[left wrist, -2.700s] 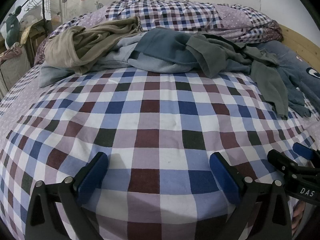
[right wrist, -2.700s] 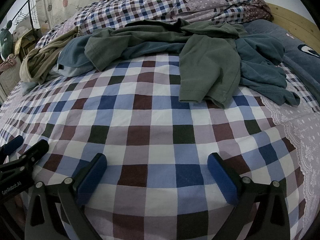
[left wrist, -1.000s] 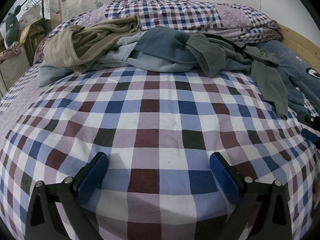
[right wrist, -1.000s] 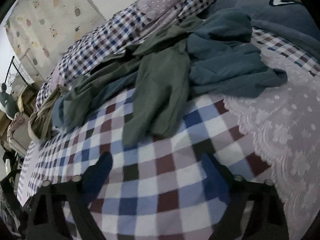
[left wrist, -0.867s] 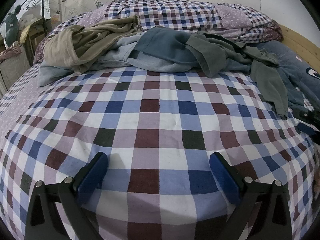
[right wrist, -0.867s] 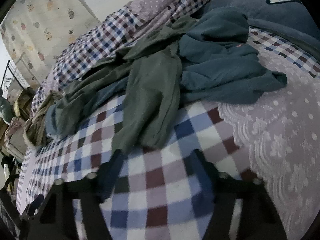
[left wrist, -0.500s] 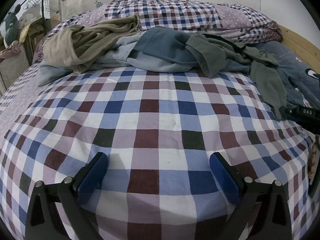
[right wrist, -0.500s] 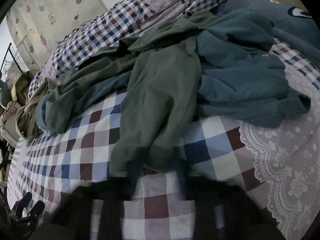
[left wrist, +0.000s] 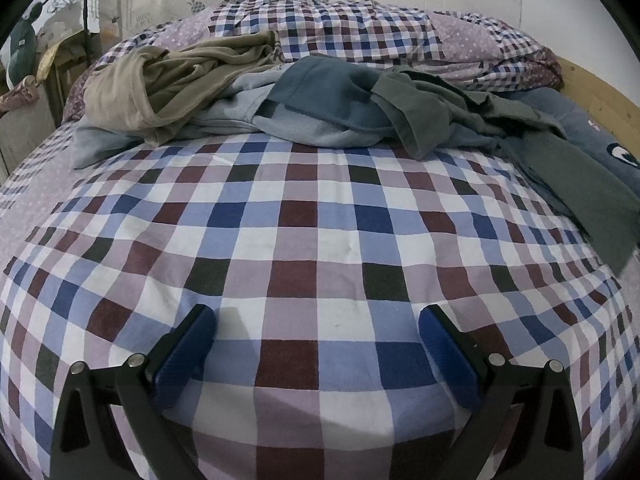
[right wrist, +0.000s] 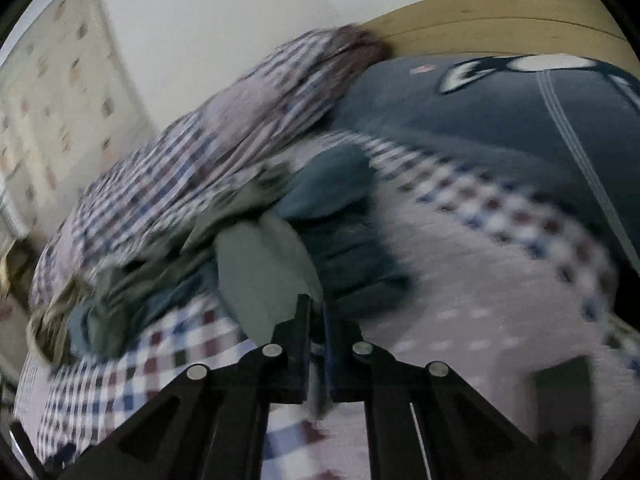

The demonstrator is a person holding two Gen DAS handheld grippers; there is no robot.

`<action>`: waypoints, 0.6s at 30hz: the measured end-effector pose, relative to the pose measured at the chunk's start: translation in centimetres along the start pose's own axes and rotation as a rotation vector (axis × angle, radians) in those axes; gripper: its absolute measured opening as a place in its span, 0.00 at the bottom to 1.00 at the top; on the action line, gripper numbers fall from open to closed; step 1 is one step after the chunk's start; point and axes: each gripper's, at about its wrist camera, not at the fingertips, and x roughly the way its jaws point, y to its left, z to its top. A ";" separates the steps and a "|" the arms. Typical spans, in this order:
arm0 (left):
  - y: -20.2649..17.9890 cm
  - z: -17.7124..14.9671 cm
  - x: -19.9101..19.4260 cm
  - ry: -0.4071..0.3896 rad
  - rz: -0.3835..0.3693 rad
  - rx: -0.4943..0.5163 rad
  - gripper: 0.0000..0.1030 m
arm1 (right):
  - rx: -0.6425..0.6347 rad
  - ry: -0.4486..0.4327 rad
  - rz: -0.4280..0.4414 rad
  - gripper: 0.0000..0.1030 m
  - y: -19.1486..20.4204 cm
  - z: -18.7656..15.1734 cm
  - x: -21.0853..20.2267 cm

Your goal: Fold clothes

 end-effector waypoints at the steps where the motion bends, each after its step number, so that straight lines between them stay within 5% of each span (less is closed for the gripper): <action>1: 0.0 0.0 -0.1 -0.001 -0.002 -0.001 1.00 | 0.018 -0.010 -0.035 0.04 -1.2 0.4 -0.5; 6: 0.1 0.1 -0.2 -0.007 -0.022 -0.007 1.00 | 0.145 -0.043 -0.239 0.04 -7.2 1.8 -1.0; 12: 1.5 1.0 -1.3 -0.046 -0.147 -0.080 0.99 | 0.262 -0.002 -0.345 0.11 -9.7 1.4 0.9; 13: 1.8 1.2 -1.7 -0.060 -0.172 -0.099 0.99 | 0.273 -0.010 -0.324 0.15 -9.5 1.4 1.1; 15: 2.1 1.7 -2.8 -0.107 -0.222 -0.122 0.99 | 0.266 -0.016 -0.239 0.52 -8.1 1.6 1.5; 18: 1.9 2.7 -4.3 -0.191 -0.288 -0.135 0.99 | 0.193 -0.039 -0.214 0.58 -5.0 1.8 1.6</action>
